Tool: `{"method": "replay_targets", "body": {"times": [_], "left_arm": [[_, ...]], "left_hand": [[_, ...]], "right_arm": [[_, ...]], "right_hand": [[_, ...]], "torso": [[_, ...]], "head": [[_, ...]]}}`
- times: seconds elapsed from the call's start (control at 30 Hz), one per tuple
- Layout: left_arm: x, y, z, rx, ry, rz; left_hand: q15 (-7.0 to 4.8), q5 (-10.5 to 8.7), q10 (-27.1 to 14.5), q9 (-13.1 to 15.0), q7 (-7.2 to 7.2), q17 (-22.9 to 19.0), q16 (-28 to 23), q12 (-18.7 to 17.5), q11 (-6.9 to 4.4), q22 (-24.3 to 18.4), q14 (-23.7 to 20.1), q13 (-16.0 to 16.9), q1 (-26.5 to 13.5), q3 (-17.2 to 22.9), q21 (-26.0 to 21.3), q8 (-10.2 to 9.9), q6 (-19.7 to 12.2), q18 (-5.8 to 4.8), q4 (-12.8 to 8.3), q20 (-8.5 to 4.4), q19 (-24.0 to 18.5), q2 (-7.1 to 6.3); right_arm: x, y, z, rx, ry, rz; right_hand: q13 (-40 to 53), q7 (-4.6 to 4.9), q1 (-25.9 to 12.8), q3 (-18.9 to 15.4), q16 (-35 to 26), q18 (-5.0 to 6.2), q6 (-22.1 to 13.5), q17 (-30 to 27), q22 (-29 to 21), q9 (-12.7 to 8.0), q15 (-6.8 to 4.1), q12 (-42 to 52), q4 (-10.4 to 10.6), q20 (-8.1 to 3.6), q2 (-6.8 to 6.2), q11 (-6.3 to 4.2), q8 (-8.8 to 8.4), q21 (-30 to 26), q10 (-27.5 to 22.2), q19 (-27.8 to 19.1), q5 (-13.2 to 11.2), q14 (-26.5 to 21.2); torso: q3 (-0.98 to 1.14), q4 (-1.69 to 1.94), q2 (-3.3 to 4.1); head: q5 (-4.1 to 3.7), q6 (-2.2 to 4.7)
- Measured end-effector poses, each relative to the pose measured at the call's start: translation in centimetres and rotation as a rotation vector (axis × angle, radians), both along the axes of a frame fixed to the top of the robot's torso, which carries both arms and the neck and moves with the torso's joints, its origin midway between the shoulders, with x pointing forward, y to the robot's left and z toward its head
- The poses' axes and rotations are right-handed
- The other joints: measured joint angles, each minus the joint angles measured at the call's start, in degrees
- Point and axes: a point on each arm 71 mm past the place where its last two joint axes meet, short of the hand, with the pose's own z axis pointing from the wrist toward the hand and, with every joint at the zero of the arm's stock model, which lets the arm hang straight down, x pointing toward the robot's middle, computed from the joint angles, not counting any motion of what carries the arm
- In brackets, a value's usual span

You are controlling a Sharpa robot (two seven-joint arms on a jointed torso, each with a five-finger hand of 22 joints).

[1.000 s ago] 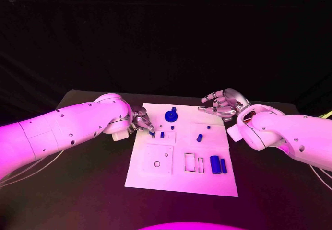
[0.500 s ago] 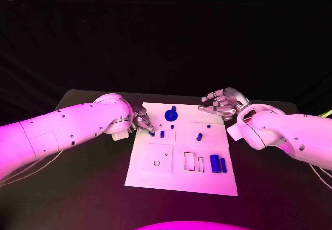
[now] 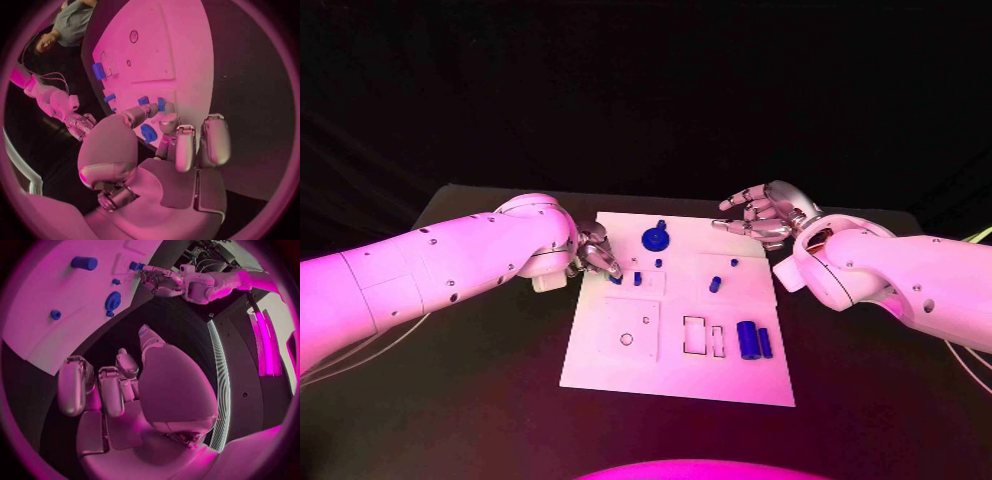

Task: Assemble the parts on the task board

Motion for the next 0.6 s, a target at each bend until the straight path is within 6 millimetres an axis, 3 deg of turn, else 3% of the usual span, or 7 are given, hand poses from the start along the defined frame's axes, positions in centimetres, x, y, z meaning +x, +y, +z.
{"method": "replay_targets", "body": {"times": [0.6], "left_arm": [[0.08, -0.19, -0.03, 0.005, -0.002, -0.005]], "left_hand": [[-0.01, 0.01, 0.32, -0.01, -0.08, 0.00, 0.00, 0.26, -0.12, 0.05, 0.00, 0.18, 0.00, 0.00, 0.42, 0.00, 0.08, 0.00, 0.00, 0.00, 0.00, 0.00]], "right_arm": [[0.00, 0.02, 0.00, 0.000, 0.000, 0.000]], "right_hand": [[0.00, 0.00, 0.00, 0.00, 0.00, 0.00, 0.00, 0.00, 0.00, 0.00, 0.00, 0.00, 0.00, 0.00, 0.00, 0.00, 0.00, 0.00, 0.00, 0.00, 0.00, 0.00]], "torso": [[0.00, 0.02, -0.03]], "head": [[0.00, -0.19]]}}
